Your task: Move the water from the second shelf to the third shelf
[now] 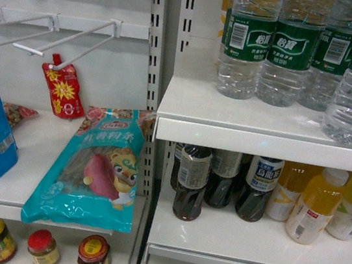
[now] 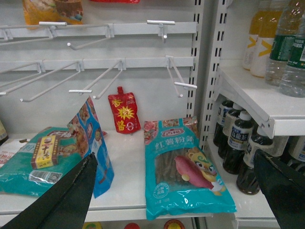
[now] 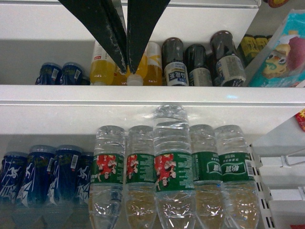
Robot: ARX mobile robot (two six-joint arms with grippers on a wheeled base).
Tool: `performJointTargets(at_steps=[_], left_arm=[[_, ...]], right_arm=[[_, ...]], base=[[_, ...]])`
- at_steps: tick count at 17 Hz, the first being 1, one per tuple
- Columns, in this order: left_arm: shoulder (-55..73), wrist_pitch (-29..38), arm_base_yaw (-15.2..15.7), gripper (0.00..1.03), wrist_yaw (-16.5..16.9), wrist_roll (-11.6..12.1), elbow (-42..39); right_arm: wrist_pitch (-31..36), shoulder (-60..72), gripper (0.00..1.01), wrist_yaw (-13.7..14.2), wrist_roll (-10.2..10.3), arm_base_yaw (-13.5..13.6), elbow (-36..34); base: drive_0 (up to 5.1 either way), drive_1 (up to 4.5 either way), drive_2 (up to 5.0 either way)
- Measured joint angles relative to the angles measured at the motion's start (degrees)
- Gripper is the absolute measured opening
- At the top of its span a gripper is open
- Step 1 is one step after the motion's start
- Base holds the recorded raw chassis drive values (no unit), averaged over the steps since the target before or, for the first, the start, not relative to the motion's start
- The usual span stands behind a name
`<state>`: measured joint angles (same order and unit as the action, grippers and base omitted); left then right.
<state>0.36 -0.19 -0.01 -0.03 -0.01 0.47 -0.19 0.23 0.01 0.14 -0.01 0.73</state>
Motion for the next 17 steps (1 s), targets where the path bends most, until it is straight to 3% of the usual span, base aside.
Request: performJointTargets(at_steps=[4, 6, 8, 12, 13, 17], left_arm=[[0.0, 0.0, 0.0, 0.98, 0.0, 0.0, 0.0], [0.0, 0.0, 0.0, 0.98, 0.0, 0.0, 0.0], [0.0, 0.0, 0.0, 0.98, 0.0, 0.0, 0.0], [0.0, 0.0, 0.0, 0.98, 0.0, 0.0, 0.0], [0.0, 0.0, 0.0, 0.98, 0.0, 0.0, 0.0], [0.0, 0.0, 0.0, 0.98, 0.0, 0.0, 0.0]], right_arm=[[0.0, 0.0, 0.02, 0.0, 0.0, 0.0, 0.0], [0.0, 0.0, 0.15, 0.0, 0.0, 0.0, 0.0], [0.0, 0.0, 0.43, 0.0, 0.0, 0.0, 0.0], [0.0, 0.0, 0.83, 0.0, 0.0, 0.0, 0.0], [0.0, 0.0, 0.97, 0.0, 0.0, 0.0, 0.0], [0.0, 0.0, 0.98, 0.0, 0.0, 0.0, 0.0]], base=[[0.0, 0.0, 0.0], [0.0, 0.0, 0.0], [0.0, 0.0, 0.0], [0.0, 0.0, 0.0], [0.0, 0.0, 0.0], [0.0, 0.0, 0.0]])
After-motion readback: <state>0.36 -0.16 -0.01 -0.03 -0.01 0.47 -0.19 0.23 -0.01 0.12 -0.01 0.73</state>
